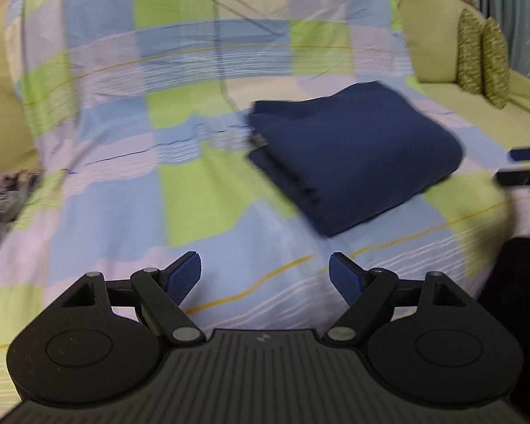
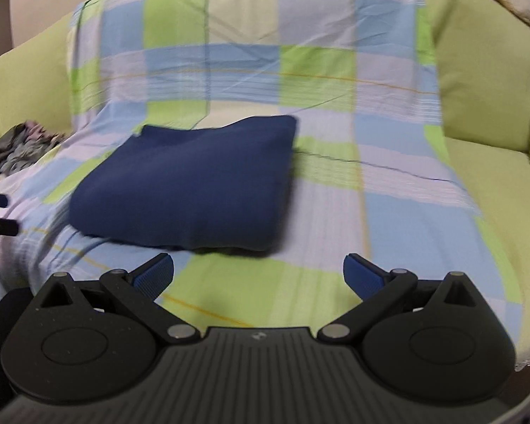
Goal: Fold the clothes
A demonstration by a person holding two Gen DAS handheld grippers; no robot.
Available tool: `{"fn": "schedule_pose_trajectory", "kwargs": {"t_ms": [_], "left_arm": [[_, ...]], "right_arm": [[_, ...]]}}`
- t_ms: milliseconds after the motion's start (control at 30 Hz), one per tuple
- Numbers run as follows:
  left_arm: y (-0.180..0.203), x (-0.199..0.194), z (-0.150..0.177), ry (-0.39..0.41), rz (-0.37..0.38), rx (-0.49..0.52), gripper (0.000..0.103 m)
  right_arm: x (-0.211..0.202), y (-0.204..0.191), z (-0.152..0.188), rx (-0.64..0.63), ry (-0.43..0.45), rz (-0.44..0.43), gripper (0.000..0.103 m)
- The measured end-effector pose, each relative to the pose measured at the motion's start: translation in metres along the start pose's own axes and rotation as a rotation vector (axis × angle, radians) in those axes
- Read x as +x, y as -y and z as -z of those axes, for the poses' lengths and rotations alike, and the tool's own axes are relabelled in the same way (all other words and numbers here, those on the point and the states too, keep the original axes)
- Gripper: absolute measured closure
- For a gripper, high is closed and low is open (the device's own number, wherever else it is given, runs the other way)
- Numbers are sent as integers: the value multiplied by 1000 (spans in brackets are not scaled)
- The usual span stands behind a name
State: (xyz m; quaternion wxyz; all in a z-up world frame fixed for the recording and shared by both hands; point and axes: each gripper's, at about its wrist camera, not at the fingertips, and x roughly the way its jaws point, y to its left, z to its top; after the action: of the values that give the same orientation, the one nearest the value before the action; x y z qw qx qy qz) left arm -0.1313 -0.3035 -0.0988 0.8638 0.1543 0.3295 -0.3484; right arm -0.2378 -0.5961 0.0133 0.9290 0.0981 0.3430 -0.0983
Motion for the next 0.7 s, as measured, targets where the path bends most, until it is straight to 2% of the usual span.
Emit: {"fn": "schedule_pose_trajectory", "kwargs": {"t_ms": [300,700], "left_arm": [[28,15,-9,-14,16,0,21],[47,21,-5,-21,39,29,20]], "right_arm": [[-9,-28,4,2,-19,-35,1],[-11,-26,5,17,-16,-34,1]]}}
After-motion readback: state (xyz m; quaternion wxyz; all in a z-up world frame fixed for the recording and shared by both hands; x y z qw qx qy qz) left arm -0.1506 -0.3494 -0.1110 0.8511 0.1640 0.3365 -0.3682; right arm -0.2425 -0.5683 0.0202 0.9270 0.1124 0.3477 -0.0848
